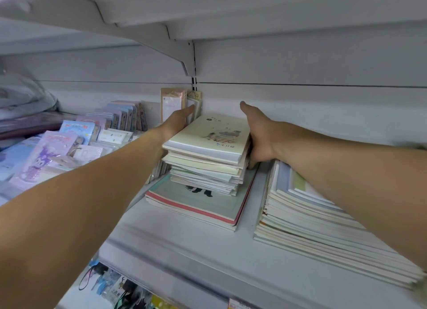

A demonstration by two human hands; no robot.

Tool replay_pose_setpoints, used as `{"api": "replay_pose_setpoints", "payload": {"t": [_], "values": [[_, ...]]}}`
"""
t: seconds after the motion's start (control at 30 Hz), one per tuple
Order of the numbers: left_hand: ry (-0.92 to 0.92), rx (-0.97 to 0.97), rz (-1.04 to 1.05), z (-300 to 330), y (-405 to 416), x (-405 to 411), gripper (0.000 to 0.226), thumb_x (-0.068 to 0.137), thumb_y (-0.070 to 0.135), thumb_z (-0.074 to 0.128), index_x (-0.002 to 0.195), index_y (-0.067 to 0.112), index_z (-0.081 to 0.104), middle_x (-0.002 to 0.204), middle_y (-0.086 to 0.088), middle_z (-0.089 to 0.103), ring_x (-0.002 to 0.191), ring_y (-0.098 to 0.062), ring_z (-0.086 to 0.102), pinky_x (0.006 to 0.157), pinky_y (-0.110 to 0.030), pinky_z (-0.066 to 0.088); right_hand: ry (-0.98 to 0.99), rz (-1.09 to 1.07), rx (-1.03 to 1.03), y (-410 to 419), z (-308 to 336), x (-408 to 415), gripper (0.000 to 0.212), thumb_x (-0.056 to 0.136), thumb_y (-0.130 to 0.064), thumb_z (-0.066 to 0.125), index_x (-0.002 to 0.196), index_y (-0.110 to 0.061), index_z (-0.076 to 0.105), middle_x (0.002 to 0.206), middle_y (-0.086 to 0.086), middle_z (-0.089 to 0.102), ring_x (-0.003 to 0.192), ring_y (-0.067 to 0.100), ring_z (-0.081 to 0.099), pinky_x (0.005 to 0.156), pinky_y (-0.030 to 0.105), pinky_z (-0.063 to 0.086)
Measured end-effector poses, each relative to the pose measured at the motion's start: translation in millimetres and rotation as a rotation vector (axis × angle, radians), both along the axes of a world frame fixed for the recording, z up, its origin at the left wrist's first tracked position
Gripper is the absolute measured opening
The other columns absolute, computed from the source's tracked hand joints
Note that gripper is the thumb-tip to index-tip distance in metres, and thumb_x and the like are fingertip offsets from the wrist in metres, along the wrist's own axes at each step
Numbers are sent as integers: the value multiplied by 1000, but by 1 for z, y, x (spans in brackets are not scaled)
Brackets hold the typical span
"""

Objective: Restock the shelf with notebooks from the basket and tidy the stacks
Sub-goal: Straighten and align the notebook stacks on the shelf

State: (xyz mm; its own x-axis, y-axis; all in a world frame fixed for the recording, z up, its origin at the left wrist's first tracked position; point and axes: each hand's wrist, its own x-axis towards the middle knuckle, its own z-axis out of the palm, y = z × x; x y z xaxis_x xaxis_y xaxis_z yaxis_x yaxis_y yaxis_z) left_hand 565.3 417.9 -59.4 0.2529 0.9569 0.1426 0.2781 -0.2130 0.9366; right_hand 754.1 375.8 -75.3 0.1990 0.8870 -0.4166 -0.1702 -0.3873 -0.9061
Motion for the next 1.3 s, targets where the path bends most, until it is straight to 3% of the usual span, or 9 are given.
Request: {"api": "replay_pose_setpoints", "payload": {"t": [0.07,0.17,0.3,0.47,0.57,0.67,0.83,1.03,1.3], "values": [[-31,-73,2,-1,-4,2,52,104,35,36,146,6,35,100,-4,59,49,11,61,49,-3,44,39,-62,21,25,-11,14,136,21,-78,67,145,-29,42,156,5,37,142,39,30,103,73,4],[-166,-209,-62,1,-6,13,52,102,41,38,145,11,33,122,-21,57,91,-17,70,79,-19,51,52,-163,57,-1,-3,7,108,37,-75,63,131,-22,55,135,13,59,125,42,51,106,73,11],[-216,-237,-63,6,-11,18,63,101,47,36,146,2,31,120,-26,56,86,-10,69,67,-13,50,137,-105,135,-10,2,8,75,69,-73,52,118,-17,62,111,18,70,104,41,65,105,67,24],[-172,-298,-22,-2,-21,-15,75,91,64,44,147,15,36,144,-15,47,138,-27,40,105,-29,37,19,-36,83,-17,6,0,97,46,-78,62,125,-21,58,123,15,65,114,43,57,100,76,19],[-136,-427,-126,-10,-40,-40,109,60,95,42,140,22,51,150,-5,43,143,-32,29,117,-52,20,-336,99,133,-42,18,-18,128,41,-94,56,146,-23,40,148,14,46,132,41,45,104,72,22],[-51,-250,-264,-16,-67,-54,81,79,77,47,140,24,48,148,1,45,137,-24,40,114,-48,28,-911,206,164,-72,36,-27,145,37,-92,68,154,-25,17,160,7,26,143,35,29,110,57,32],[376,206,-226,-12,-71,-60,104,59,42,87,147,20,36,141,12,48,124,-5,48,106,-23,37,-1278,581,-12,-97,42,-45,107,46,-60,88,138,-20,51,141,5,54,125,28,52,107,45,41],[329,201,-212,-17,-68,-54,82,70,36,83,142,20,46,128,8,61,111,-8,60,95,-20,45,-1108,436,141,-97,43,-48,108,53,-30,95,144,-9,41,136,6,52,89,19,59,82,34,60],[207,244,-176,-26,-72,-58,91,59,44,83,138,13,52,125,6,65,110,-5,62,102,-26,47,-1115,451,243,-108,41,-40,99,66,-46,87,148,-18,40,146,2,45,112,23,60,82,37,61]]}}
